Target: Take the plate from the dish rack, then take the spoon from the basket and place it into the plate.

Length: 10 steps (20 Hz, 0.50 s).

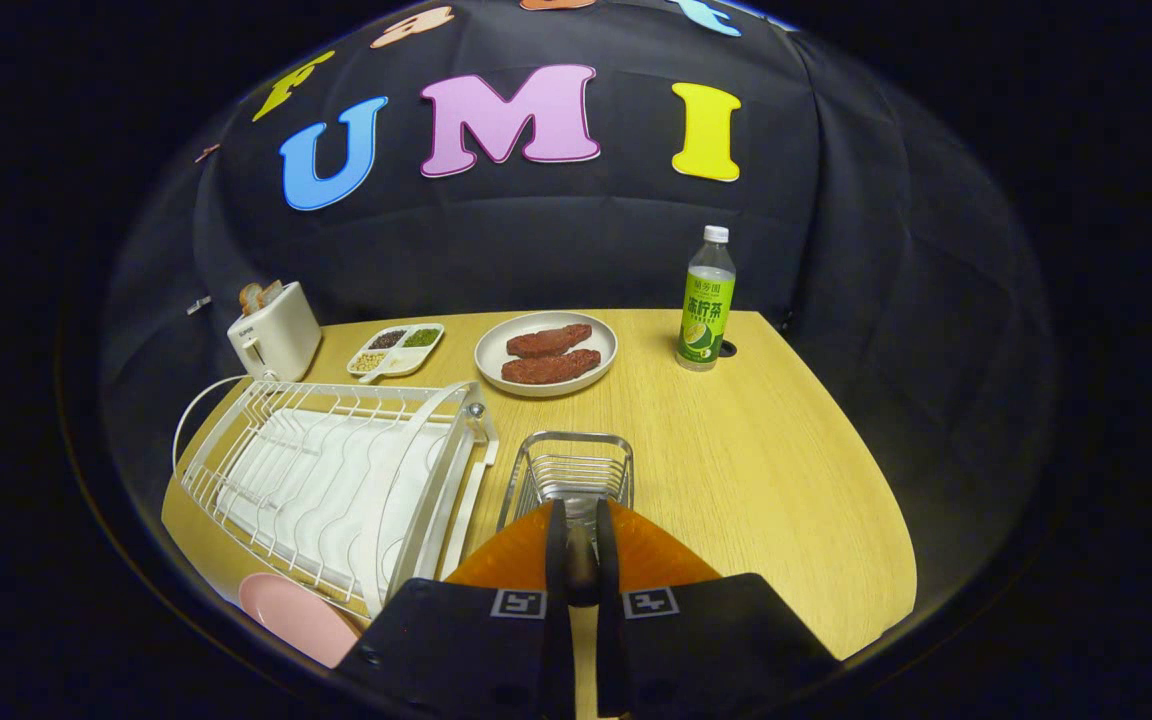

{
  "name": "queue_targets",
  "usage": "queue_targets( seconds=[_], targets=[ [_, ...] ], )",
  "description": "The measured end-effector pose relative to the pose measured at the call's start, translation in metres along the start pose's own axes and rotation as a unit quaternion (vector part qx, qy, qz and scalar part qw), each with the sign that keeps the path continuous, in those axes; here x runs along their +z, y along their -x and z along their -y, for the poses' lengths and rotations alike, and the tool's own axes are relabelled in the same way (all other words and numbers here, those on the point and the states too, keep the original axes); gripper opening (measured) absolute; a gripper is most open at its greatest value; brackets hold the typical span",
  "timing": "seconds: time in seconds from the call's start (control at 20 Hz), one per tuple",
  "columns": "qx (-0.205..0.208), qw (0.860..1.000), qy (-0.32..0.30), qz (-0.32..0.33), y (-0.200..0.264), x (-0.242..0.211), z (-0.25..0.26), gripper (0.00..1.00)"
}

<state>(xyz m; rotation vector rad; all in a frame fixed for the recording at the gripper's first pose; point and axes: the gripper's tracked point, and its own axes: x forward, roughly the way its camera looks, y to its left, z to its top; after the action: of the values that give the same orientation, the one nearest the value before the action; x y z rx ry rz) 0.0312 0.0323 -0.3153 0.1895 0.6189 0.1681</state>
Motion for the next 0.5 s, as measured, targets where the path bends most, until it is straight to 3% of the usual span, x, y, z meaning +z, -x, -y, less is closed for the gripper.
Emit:
queue_targets(
  seconds=[0.5],
  targets=[
    [0.009, 1.000, 0.024, 0.015, 0.011, 0.017, -0.006, 0.11]
  ],
)
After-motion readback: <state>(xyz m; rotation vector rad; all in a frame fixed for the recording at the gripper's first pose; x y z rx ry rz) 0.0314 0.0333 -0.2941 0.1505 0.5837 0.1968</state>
